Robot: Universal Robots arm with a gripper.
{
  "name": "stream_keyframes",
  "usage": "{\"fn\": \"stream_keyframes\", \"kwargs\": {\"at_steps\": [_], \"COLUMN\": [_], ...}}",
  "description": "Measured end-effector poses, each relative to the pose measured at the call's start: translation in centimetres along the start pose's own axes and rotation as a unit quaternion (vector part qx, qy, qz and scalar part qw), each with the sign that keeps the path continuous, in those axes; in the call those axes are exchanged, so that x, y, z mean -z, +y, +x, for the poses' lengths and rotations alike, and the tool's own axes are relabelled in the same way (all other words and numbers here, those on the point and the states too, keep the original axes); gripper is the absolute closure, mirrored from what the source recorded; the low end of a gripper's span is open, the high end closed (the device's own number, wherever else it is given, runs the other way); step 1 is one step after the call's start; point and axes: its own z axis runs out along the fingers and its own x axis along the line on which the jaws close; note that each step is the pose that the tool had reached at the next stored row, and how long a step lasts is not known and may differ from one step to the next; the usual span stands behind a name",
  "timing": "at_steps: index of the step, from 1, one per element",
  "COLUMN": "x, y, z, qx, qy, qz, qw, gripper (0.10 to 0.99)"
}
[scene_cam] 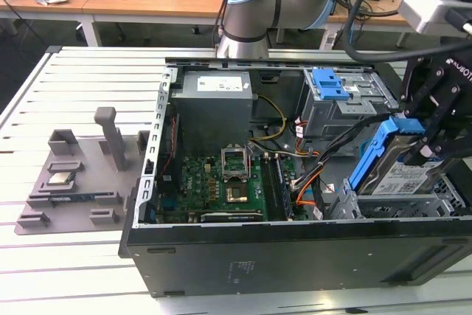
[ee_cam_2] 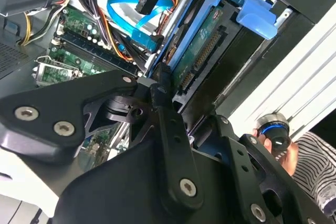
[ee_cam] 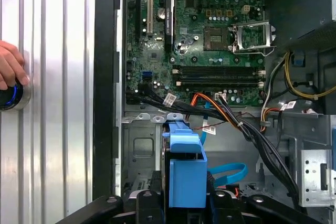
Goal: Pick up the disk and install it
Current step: 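Insert the disk into the insertion slot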
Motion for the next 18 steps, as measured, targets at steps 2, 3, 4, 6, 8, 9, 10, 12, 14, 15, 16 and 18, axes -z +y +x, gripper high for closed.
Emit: {"fn": "stream_keyframes", "kwargs": {"at_steps": [2,3,4,6,8,9,10,12,14,15,16,18], "x": [-0.52,-0.8,-0.93,-1.14,-1.15,-1.15,-1.17,-1.19,-1.19,-1.2,-1.21,-1.22], "y": [-0.03,-0.04,-0.05,-0.06,-0.06,-0.06,-0.06,-0.06,-0.06,-0.06,-0.07,-0.06], "z": [0.01,0.01,0.01,0.01,0.01,0.01,0.01,0.0,0.01,0.01,0.01,0.01], "qx": [0.0,0.0,0.0,0.0,0.0,0.0,0.0,0.0,0.0,0.0,0.0,0.0], "qy": [0.0002,0.0,0.0001,0.0001,0.0002,0.0002,0.0001,-0.0002,0.0001,0.0,0.0,0.0], "qz": [0.0,0.0,0.0,0.0,0.0,0.0,0.0,0.0001,0.0,0.0,0.0,0.0], "qw": [1.0,1.0,1.0,1.0,1.0,1.0,1.0,1.0,1.0,1.0,1.0,1.0], "gripper": [0.722,0.722,0.722,0.722,0.722,0.722,0.722,0.714,0.714,0.651,0.651,0.663]}}
